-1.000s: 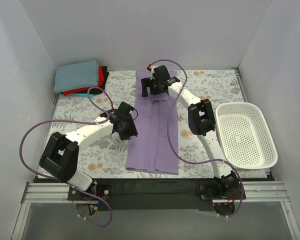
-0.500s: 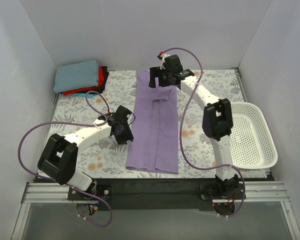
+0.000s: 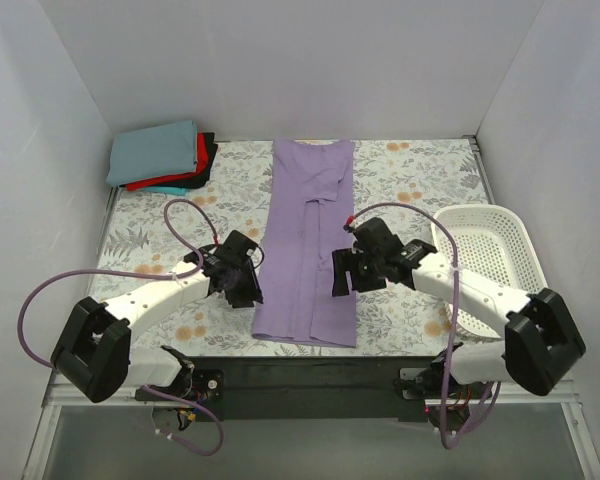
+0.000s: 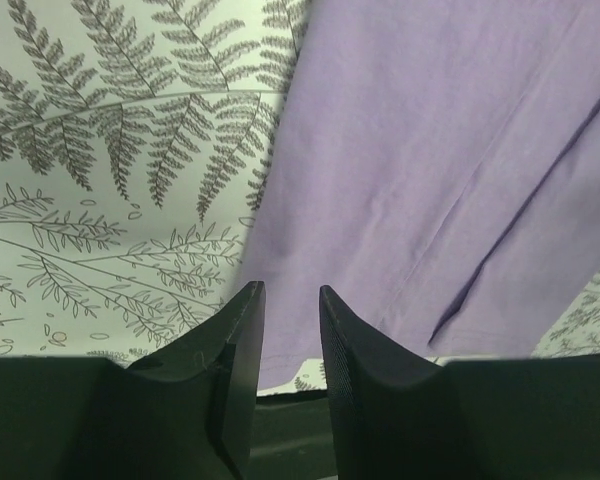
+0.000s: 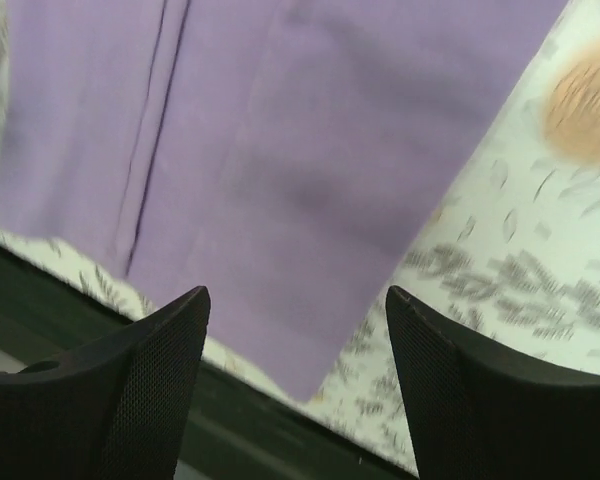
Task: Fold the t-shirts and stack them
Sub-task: Fold the tshirt
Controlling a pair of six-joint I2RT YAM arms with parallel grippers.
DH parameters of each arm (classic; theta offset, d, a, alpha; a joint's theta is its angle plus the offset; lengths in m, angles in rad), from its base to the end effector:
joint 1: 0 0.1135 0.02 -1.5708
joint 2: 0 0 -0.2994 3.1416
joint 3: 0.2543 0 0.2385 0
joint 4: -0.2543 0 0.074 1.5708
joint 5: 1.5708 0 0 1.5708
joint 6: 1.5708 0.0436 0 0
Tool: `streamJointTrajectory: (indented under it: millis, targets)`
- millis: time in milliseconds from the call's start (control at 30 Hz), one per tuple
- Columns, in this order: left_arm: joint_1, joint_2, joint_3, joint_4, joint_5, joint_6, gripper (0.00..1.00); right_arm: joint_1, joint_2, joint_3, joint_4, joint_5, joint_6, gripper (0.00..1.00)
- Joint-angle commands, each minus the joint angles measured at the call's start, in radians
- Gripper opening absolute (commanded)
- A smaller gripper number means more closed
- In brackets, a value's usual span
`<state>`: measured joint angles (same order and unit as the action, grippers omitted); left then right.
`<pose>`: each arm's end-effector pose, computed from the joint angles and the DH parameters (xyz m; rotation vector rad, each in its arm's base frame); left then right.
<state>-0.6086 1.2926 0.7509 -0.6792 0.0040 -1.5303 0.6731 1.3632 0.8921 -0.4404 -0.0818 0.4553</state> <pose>0.1696 -0.1184 0.2233 -1.3074 2.6355 -0.4589 0.2035 0.1668 0.2623 -0.3151 2.5513 0.5592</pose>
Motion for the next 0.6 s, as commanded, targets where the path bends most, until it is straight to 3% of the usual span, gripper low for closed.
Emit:
streamJointTrajectory:
  millis: [0,233,567]
  targets:
    - [-0.017,-0.026,-0.002,-0.049,-0.03,0.015,0.28,0.065,-0.142,-0.041,-0.05,-0.021,0.066,0.77]
    - [-0.037,-0.027,0.053,-0.092,-0.016,0.003,0.28,0.256,-0.199,-0.091,-0.096,-0.041,0.134,0.69]
    - [-0.03,-0.036,0.082,-0.131,-0.099,-0.016,0.26,0.37,0.003,0.004,0.051,-0.052,0.187,0.52]
